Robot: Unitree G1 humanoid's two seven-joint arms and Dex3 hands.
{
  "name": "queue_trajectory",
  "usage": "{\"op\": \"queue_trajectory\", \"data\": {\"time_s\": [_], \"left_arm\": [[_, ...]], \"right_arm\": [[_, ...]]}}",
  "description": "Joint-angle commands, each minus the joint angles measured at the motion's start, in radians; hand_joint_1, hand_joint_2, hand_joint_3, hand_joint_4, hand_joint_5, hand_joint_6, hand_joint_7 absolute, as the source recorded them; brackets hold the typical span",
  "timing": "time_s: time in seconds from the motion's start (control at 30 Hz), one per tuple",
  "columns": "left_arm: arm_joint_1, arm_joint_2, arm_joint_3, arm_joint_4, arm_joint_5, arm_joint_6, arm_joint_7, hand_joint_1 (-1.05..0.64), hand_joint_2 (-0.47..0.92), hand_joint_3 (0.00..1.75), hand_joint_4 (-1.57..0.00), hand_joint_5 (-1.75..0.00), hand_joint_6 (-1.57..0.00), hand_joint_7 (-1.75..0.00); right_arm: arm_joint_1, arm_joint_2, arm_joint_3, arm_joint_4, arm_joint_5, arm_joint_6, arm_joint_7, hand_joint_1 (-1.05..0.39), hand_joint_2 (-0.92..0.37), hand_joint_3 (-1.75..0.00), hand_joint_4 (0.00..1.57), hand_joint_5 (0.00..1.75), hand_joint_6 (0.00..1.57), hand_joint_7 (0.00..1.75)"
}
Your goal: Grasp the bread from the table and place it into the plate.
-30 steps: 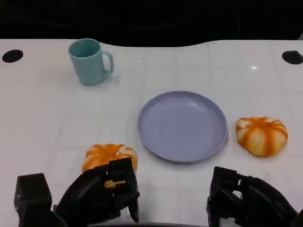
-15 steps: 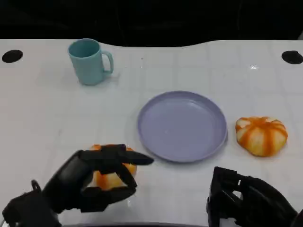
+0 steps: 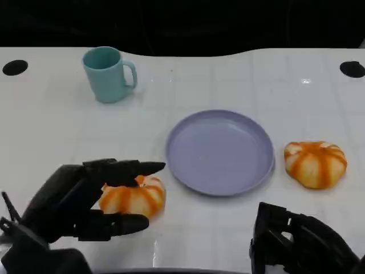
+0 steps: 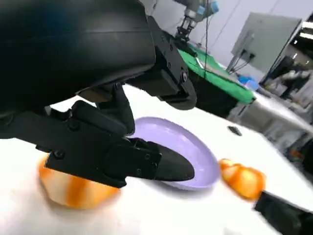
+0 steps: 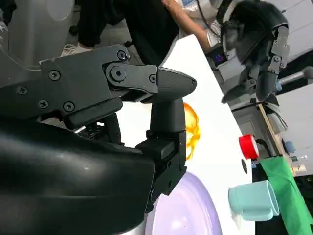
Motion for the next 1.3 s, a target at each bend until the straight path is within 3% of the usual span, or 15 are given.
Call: {"op": "queue_trajectory", "data": {"time_s": [0.03, 0.27, 0.63, 1.17, 1.3], "left_arm": [[-0.002, 0.062, 0.003, -0.052, 0.171, 0.026, 0.090, -0.74, 0.92, 0.22, -0.56, -0.35, -0.49, 0.00], [-0.023, 0.109, -0.073, -0.127, 0.431, 0.215, 0.053, -0.77, 0.92, 0.21, -0.54, -0.24, -0.39, 0.00], [-0.112, 0.095, -0.237, -0.092, 0.593, 0.426, -0.037, -0.80, 0.92, 0.11, -0.52, -0.14, -0.32, 0.00], [-0.283, 0.054, -0.422, 0.274, 0.577, 0.520, 0.007, -0.79, 0.92, 0.07, -0.50, -0.10, -0.31, -0.01], [-0.308, 0.042, -0.447, 0.396, 0.555, 0.493, 0.109, -0.70, 0.90, 0.03, -0.56, -0.13, -0.37, -0.03]], "right_arm": [[0.002, -0.005, -0.016, -0.005, 0.004, -0.012, -0.006, -0.52, -0.92, -0.46, 0.60, 1.75, 0.38, 1.75], [-0.001, -0.004, -0.010, -0.005, -0.002, -0.017, -0.009, -0.52, -0.92, -0.47, 0.60, 1.75, 0.38, 1.75], [-0.007, -0.005, -0.012, 0.005, 0.000, -0.030, 0.001, -0.52, -0.92, -0.48, 0.61, 1.75, 0.39, 1.75], [-0.003, -0.008, -0.009, 0.003, -0.001, -0.041, 0.005, -0.52, -0.92, -0.49, 0.61, 1.75, 0.38, 1.75], [-0.004, -0.011, -0.010, 0.004, 0.003, -0.037, 0.010, -0.52, -0.92, -0.49, 0.61, 1.75, 0.38, 1.75]]}}
